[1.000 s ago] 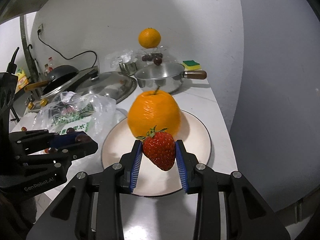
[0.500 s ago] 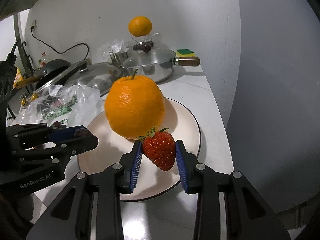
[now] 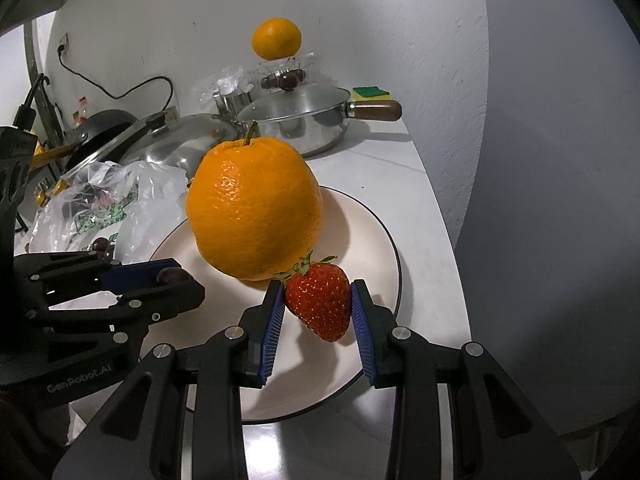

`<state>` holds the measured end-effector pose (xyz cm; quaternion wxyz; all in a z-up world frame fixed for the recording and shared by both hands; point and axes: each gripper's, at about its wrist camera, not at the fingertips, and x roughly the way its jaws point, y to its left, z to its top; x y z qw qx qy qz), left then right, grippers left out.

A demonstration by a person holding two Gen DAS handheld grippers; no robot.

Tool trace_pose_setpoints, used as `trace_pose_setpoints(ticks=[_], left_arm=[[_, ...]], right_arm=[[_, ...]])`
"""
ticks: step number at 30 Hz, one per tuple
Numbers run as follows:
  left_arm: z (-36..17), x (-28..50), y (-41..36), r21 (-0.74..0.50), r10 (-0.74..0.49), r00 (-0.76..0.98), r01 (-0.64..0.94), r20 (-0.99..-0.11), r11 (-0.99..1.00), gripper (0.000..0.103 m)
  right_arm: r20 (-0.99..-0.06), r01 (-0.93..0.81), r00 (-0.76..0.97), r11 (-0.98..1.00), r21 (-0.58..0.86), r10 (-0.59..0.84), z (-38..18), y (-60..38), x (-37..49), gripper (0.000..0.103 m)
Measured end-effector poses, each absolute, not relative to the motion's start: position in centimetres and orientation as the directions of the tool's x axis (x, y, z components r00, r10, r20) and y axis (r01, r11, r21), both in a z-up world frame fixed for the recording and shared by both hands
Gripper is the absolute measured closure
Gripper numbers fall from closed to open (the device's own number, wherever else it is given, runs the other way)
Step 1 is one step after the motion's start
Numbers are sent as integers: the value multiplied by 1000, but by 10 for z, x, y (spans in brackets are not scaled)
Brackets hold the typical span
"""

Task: Organize fruits
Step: 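Open the right gripper beside the orange while the left gripper releases the cherry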

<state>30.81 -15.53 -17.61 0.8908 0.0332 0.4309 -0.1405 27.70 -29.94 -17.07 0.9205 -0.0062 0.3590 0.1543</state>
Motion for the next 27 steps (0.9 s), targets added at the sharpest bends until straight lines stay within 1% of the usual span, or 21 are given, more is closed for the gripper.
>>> trace_pose_setpoints(ticks=[6, 8, 10, 12, 14, 17, 21, 27], left_arm=[[-178, 311, -155, -66, -219, 582, 273, -783, 960, 75], [-177, 311, -154, -68, -221, 584, 272, -781, 960, 69], [-176, 311, -153, -70, -221, 586, 269, -779, 961, 69], [-175, 311, -152, -73, -222, 587, 267, -778, 961, 65], [-174, 311, -150, -84, -228, 587, 263, -777, 961, 50], [-172, 309, -147, -93, -231, 596, 254, -769, 963, 49], [-168, 306, -145, -90, -228, 606, 250, -762, 964, 49], [-162, 299, -141, -87, -227, 618, 249, -752, 965, 49]], right_arm=[[-673, -280, 689, 955, 96, 269, -173, -298, 279, 67], [-675, -277, 688, 956, 95, 267, -172, -298, 279, 67], [-677, -276, 686, 956, 96, 266, -172, -298, 279, 67], [-677, -275, 687, 957, 95, 264, -172, -298, 279, 67], [-677, -277, 686, 956, 94, 265, -172, -298, 280, 67], [-677, -275, 687, 957, 92, 262, -171, -299, 281, 67], [-677, -279, 685, 956, 96, 268, -168, -300, 278, 63], [-671, -272, 696, 959, 83, 256, -161, -298, 273, 62]])
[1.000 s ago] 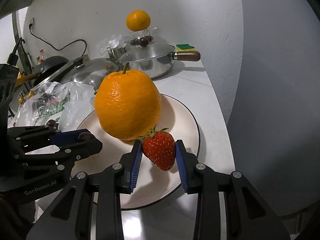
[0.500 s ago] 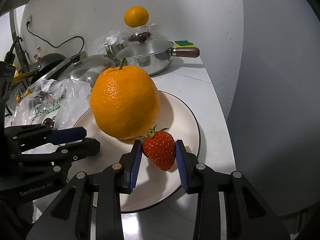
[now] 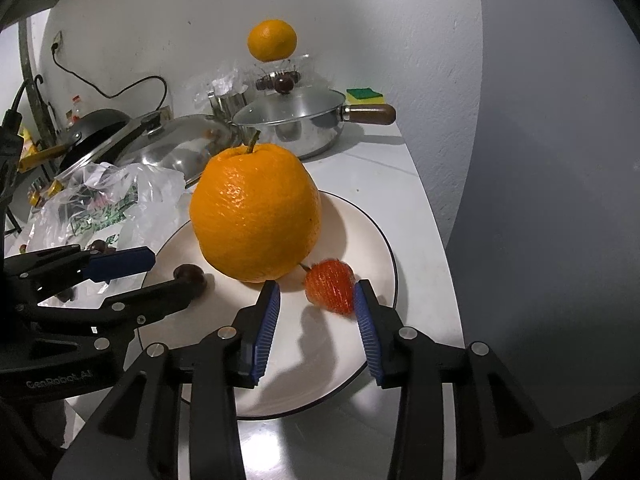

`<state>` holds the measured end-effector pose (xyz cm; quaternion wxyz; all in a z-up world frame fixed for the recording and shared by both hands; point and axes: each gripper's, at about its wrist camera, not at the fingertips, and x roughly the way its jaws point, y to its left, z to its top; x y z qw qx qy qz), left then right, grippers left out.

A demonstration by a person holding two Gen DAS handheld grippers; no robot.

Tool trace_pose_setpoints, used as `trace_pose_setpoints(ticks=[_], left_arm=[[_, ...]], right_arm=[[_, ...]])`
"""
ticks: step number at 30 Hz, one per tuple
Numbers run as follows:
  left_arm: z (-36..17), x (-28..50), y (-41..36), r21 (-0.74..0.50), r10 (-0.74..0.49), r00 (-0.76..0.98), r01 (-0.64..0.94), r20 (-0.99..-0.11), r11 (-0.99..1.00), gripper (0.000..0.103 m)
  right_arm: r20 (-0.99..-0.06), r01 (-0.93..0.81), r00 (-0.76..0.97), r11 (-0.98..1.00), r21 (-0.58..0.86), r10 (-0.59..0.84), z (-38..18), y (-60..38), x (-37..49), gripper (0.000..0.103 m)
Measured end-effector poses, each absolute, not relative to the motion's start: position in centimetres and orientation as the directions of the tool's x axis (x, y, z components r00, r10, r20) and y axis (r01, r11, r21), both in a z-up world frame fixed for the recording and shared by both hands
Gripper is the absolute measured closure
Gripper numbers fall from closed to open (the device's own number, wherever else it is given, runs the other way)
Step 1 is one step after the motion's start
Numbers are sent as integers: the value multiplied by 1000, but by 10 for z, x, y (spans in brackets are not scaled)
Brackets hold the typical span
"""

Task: Organize fruits
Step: 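Open the right gripper beside the orange while the left gripper releases the cherry, then move both grippers back over the plastic bag of fruit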

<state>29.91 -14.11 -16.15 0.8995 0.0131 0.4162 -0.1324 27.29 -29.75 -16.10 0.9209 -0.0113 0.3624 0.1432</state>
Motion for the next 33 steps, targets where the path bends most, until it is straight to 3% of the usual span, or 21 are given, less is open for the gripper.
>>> trace_pose_setpoints(ticks=[33], left_arm=[[-127, 247, -87, -78, -189, 695, 188, -693, 979, 49]], right_arm=[[-626, -285, 744, 958, 18, 233, -123, -256, 229, 62]])
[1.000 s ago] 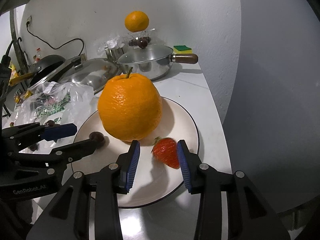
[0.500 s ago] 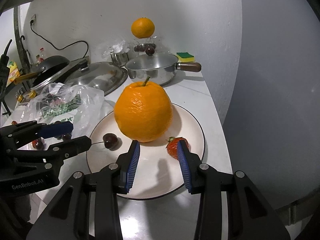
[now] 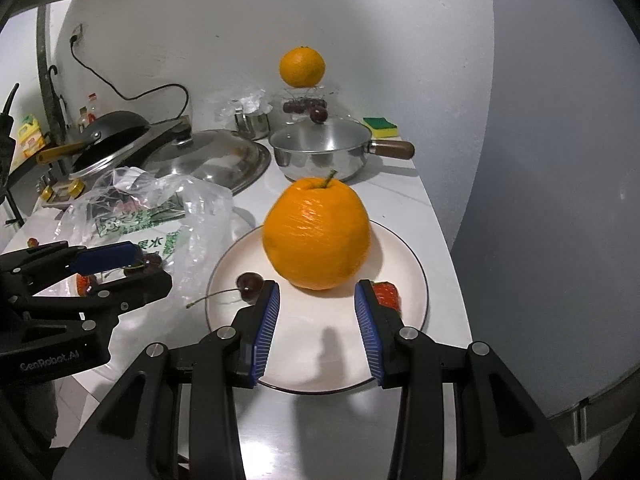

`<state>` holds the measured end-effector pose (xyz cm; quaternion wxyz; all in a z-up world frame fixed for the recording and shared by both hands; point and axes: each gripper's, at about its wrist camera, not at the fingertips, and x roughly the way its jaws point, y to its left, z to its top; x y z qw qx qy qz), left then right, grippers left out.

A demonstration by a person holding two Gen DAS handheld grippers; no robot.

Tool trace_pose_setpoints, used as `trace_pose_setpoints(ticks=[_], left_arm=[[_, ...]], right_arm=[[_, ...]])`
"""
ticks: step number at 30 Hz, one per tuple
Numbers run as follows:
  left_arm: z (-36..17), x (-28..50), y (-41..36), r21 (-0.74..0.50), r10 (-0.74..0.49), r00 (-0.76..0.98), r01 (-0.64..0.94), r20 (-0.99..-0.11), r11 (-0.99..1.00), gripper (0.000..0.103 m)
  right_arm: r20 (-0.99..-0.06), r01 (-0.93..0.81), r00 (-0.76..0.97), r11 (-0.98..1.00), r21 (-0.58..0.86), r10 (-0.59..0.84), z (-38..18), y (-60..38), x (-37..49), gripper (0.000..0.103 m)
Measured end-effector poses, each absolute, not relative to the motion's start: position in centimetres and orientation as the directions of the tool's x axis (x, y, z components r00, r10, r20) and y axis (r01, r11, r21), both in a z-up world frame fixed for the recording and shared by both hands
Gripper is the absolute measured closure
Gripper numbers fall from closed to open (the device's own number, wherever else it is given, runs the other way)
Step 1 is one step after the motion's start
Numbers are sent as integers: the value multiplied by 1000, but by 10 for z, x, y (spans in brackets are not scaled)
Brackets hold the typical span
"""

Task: Organize fruits
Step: 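Move both grippers back over the plastic bag of fruit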

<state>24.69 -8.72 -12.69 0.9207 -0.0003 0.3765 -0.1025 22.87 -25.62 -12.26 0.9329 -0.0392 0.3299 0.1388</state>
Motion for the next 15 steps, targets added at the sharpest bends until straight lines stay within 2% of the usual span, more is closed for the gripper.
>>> trace_pose_setpoints(ticks=[15], left_arm=[[-124, 230, -40, -99, -152, 719, 116, -678, 988, 49]], right_arm=[[-626, -334, 738, 942, -16, 251, -116, -213, 217, 62]])
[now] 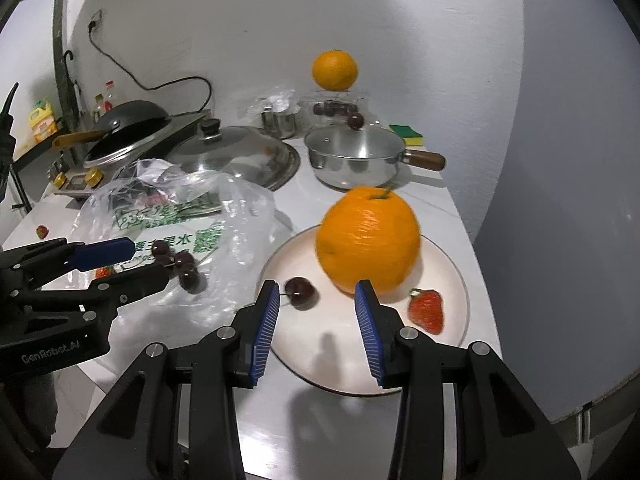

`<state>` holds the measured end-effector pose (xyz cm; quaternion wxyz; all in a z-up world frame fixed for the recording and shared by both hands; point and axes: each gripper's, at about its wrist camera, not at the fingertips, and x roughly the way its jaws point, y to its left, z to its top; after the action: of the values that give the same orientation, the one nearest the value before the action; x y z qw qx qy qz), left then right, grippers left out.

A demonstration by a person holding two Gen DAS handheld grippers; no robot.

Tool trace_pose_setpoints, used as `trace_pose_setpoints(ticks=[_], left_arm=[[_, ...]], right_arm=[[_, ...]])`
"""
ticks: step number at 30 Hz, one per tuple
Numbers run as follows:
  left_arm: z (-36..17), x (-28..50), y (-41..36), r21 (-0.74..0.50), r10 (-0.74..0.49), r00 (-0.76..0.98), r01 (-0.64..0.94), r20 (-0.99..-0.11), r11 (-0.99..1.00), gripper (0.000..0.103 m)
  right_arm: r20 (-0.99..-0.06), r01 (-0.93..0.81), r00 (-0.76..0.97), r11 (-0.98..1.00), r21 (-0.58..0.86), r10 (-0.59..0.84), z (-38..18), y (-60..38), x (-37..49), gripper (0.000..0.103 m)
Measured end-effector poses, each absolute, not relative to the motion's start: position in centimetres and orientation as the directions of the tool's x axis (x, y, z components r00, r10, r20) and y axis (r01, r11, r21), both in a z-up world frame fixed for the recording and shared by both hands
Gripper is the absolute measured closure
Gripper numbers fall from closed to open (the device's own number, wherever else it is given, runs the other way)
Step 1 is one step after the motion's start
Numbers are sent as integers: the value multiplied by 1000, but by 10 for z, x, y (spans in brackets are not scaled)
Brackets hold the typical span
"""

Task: Organize fruits
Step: 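Move both grippers back over the plastic bag of fruit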

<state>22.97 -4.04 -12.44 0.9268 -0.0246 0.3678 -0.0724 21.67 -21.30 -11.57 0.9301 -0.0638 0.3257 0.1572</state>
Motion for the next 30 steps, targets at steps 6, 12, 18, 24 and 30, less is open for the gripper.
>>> trace_pose_setpoints(ticks=[6, 12, 18, 24, 30], left_arm=[[-122, 222, -21, -109, -138, 731, 88, -668, 990, 49], [-124, 214, -2, -120, -126, 735, 61, -667, 991, 49], [-131, 204, 20, -126, -105, 731, 27, -674, 992, 49], [-137, 199, 40, -144, -106, 732, 10, -673, 989, 49], [-148, 197, 56, -150, -95, 723, -11, -684, 989, 49]], right_arm=[[-609, -361, 749, 931, -45, 262, -110, -193, 212, 61], [-613, -378, 743, 924, -55, 267, -110, -177, 208, 61], [-619, -396, 735, 916, -61, 277, -113, -157, 206, 61], [-631, -424, 719, 903, -67, 291, -118, -135, 206, 61], [-642, -441, 706, 895, -68, 299, -124, -118, 206, 61]])
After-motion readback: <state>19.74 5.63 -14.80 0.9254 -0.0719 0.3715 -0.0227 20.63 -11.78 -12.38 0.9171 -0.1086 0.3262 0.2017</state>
